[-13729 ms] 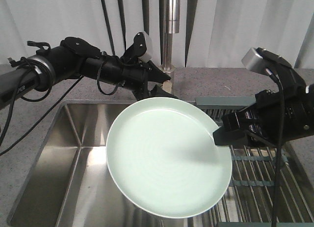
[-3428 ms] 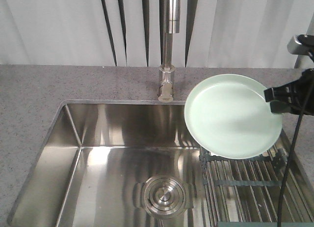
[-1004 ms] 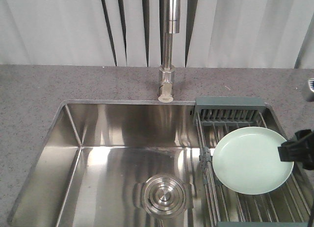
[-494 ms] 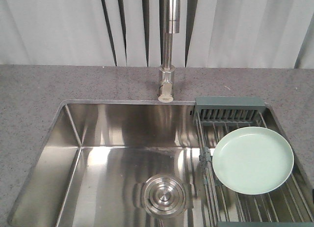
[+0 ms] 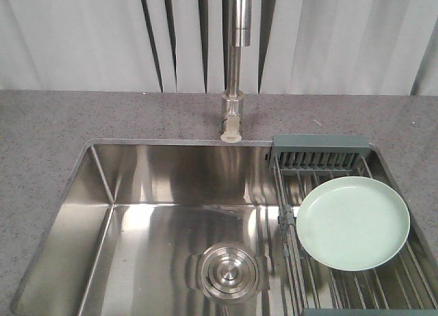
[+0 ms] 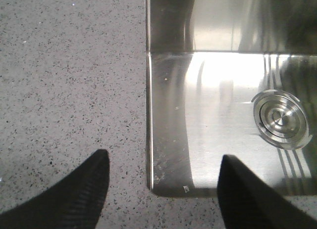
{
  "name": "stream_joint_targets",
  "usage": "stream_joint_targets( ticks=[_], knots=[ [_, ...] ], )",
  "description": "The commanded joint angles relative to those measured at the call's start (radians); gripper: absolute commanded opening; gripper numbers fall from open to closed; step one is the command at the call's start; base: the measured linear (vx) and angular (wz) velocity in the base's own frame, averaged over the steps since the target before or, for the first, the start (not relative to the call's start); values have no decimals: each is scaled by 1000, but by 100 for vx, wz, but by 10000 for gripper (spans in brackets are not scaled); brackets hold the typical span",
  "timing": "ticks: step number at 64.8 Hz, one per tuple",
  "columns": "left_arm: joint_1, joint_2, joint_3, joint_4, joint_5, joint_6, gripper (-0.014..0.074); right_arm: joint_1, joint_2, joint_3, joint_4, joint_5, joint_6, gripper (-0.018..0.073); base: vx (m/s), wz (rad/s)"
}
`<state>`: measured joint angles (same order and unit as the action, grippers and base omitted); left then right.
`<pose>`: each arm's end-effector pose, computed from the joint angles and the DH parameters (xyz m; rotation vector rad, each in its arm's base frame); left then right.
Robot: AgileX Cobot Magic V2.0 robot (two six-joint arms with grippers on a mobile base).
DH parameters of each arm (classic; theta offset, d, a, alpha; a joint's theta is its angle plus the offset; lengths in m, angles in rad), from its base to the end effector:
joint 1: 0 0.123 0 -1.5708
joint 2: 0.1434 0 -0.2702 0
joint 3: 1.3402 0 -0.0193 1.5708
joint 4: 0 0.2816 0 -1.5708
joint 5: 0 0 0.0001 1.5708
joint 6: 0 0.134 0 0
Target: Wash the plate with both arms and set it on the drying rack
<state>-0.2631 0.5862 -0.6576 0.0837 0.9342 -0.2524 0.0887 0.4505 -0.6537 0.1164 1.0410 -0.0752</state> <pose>0.1657 -0.0353 0.2731 0.0378 2.3472 -0.1511 0.1363 0.0256 0.2826 -0.1723 2.3123 0.1530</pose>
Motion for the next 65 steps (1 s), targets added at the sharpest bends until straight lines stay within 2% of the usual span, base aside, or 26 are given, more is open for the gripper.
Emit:
stream_joint_targets(
  ticks=[1,22,44,53,65],
  knots=[
    [-2,1,-24,5,-55,-10,441,0,8,-22,1,-50,-3,291,0,0],
    [-2,1,-24,5,-55,-10,441,0,8,-22,1,-50,-3,291,0,0],
    [-2,6,-31,1,-169,-10,432,0,8,-22,1,-50,-3,291,0,0],
    [-2,58,-96,5,-130,3,427,0,8,-22,0,-50,-3,291,0,0],
    [-2,171,-223,4,-61,70,427,0,8,-22,0,-50,-3,291,0,0]
  ],
)
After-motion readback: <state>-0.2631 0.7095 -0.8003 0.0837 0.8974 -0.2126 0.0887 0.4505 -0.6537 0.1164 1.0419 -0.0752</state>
